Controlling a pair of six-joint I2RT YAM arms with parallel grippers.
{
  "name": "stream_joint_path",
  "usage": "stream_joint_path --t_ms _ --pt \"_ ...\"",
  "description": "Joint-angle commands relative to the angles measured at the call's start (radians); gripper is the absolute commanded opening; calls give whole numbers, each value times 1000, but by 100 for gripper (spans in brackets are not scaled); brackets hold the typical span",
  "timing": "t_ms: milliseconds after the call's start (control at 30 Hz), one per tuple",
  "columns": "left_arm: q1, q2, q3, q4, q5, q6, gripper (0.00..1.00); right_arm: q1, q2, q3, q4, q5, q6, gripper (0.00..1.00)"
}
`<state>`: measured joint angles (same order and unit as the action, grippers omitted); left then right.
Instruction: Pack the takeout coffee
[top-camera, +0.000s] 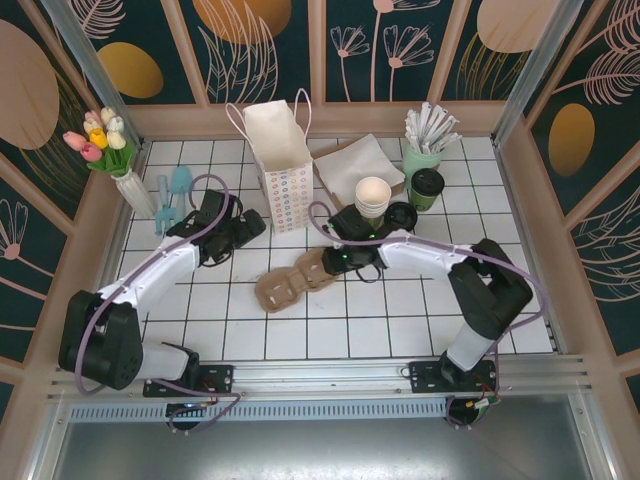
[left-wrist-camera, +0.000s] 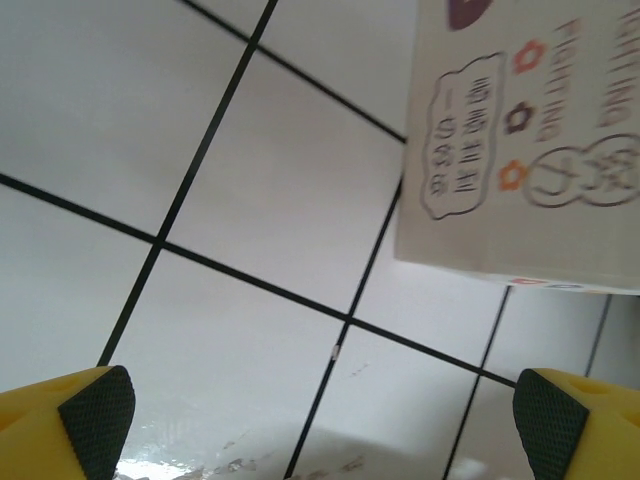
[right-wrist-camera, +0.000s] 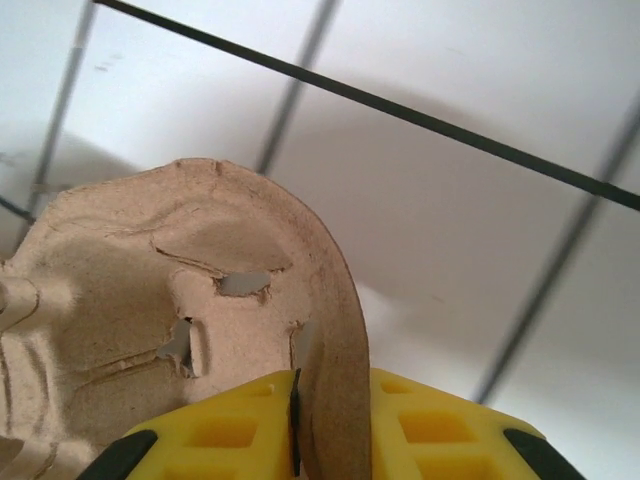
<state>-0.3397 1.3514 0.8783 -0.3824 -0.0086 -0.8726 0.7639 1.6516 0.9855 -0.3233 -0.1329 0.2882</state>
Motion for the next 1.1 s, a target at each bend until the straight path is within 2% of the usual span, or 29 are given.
stream_joint_path --t_ms 0,267,333,533,667,800,933,1033,1067 --pt "-4 -43 32 44 13 40 98 -38 -75 -78 -70 60 34 22" --pt "-4 -119 88 116 151 54 98 -187 -231 -207 -148 81 48 23" --pt "-4 -132 119 117 148 45 98 -211 -261 -243 -158 82 49 23" --pt "-4 -130 205 52 145 52 99 -379 -327 -293 -167 54 59 24" --pt "-4 -104 291 32 145 62 99 -408 -343 -286 -154 39 40 28" --pt "-4 -23 405 -32 101 99 98 -408 -343 -254 -149 57 22 39" --pt "-4 99 563 -185 11 136 96 -404 -370 -197 -172 80 29 60" --pt "-4 179 656 -257 -19 157 93 -397 -429 -168 -159 81 38 70" --pt "-4 206 693 -281 -24 162 92 -393 -449 -158 -155 82 42 82"
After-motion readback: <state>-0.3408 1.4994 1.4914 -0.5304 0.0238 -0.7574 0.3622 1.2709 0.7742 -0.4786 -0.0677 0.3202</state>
